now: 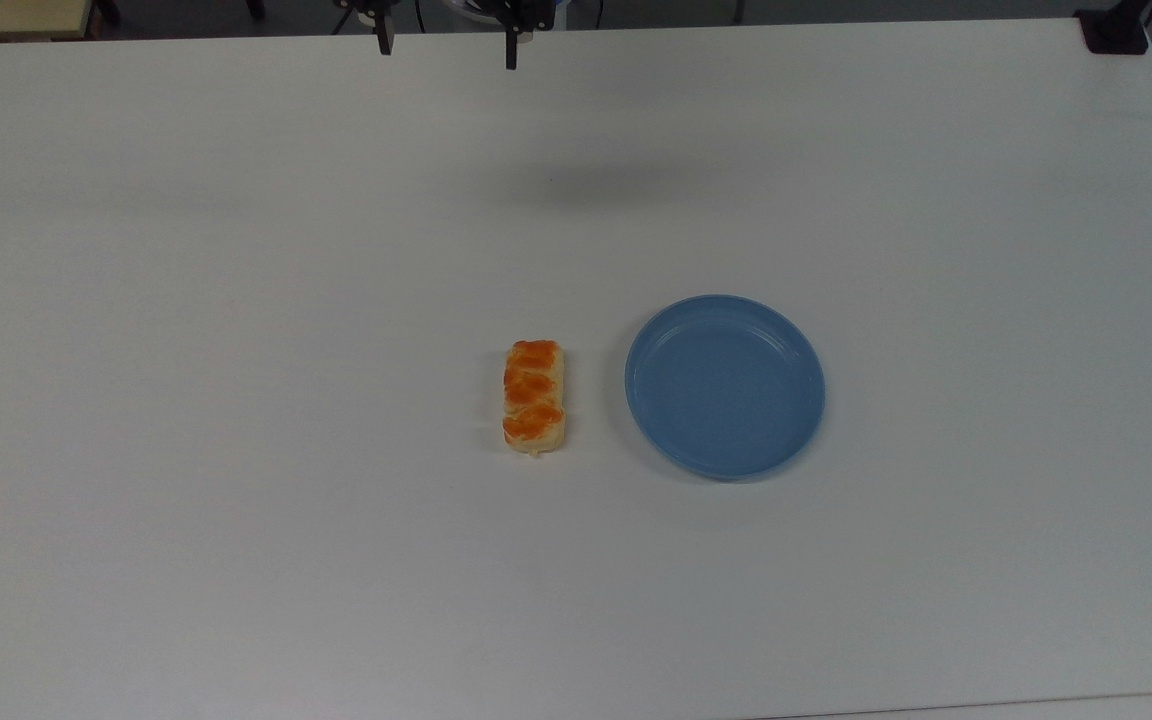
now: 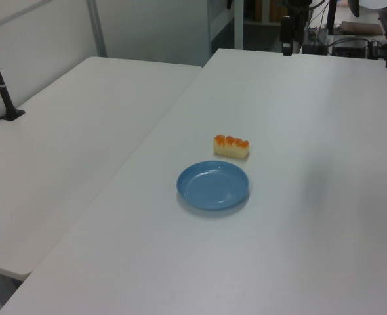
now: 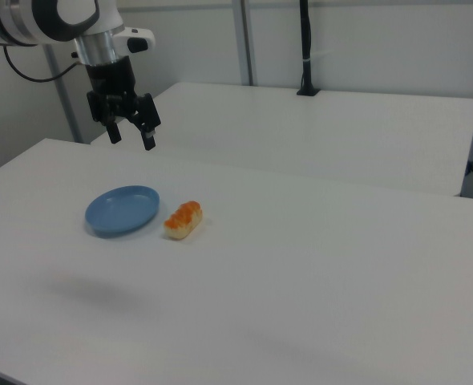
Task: Put the bread on a plate
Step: 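Move the open gripper toward the glazed bread roll, then lower the gripper over the bread roll and close on it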
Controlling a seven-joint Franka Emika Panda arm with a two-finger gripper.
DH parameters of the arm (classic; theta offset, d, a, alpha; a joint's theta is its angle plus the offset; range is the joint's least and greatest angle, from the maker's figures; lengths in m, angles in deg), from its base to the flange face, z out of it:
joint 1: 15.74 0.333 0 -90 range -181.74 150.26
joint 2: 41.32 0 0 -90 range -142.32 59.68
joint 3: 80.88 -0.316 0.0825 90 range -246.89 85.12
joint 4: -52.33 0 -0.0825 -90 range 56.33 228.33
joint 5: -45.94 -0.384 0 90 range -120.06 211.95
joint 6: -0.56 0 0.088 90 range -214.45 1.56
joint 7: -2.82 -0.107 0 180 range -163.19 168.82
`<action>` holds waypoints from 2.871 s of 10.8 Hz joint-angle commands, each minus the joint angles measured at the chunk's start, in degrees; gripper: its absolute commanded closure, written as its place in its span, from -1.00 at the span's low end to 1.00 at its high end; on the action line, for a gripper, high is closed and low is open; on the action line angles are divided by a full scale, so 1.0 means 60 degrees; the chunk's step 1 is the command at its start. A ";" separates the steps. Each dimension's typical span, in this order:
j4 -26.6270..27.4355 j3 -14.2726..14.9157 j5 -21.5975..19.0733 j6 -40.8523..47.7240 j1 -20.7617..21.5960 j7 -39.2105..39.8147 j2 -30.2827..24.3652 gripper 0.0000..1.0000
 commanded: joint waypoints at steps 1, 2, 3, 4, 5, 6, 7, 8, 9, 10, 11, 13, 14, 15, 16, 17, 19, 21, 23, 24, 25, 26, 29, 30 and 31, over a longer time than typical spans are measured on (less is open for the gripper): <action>0.0241 0.0006 -0.0172 -0.0066 0.0063 -0.0119 -0.0137 -1.00; 0.0241 0.0006 -0.0172 -0.0066 0.0049 -0.0119 -0.0136 -1.00; 0.0241 0.0006 -0.0172 -0.0066 0.0049 -0.0119 -0.0107 -1.00; 0.0241 0.0006 -0.0186 -0.0080 0.0064 -0.0119 -0.0107 -1.00; 0.0241 0.0006 -0.0186 -0.0080 0.0064 -0.0119 -0.0107 -1.00; 0.0241 0.0006 -0.0172 -0.0095 0.0064 -0.0119 -0.0092 -1.00; 0.0241 0.0006 -0.0186 -0.0080 0.0064 -0.0119 -0.0092 -1.00; 0.0241 0.0006 -0.0201 -0.0080 0.0064 -0.0119 -0.0092 -1.00; 0.0226 0.0006 -0.0201 -0.0095 0.0049 -0.0119 -0.0049 -1.00; 0.0212 0.0006 -0.0201 -0.0196 0.0035 -0.0104 0.0068 -1.00; 0.0066 0.0020 -0.0201 -0.0270 0.0020 -0.0075 0.0359 -1.00; -0.0008 0.0020 -0.0216 -0.0941 0.0005 -0.0075 0.0784 -1.00; -0.0052 0.0021 -0.0230 -0.1264 0.0020 -0.0075 0.1135 -1.00; -0.0052 0.0006 -0.0230 -0.1687 0.0020 -0.0075 0.1443 -1.00; -0.0052 -0.0038 -0.0216 -0.2112 0.0078 -0.0075 0.1866 -1.00; -0.0067 -0.0082 -0.0143 -0.2566 0.0107 -0.0075 0.2465 -1.00; -0.0388 -0.0082 -0.0040 -0.3314 0.0472 -0.0119 0.3593 -1.00; -0.0389 -0.0067 -0.0011 -0.4133 0.0780 -0.0206 0.4197 -1.00; -0.0389 -0.0067 -0.0010 -0.4911 0.0855 -0.0207 0.4652 -1.00; -0.0389 -0.0067 -0.0011 -0.5088 0.0855 -0.0207 0.4784 -1.00; -0.0389 -0.0038 -0.0025 -0.5250 0.0840 -0.0221 0.4844 -1.00; -0.0389 0.0005 -0.0040 -0.5324 0.0797 -0.0265 0.4917 -0.96; -0.0389 0.0035 -0.0011 -0.5760 0.0767 -0.0251 0.5209 -0.77; -0.0389 0.0050 0.0004 -0.5938 0.0694 -0.0251 0.5341 -0.77; -0.0404 0.0050 0.0004 -0.5954 0.0665 -0.0222 0.5444 -0.64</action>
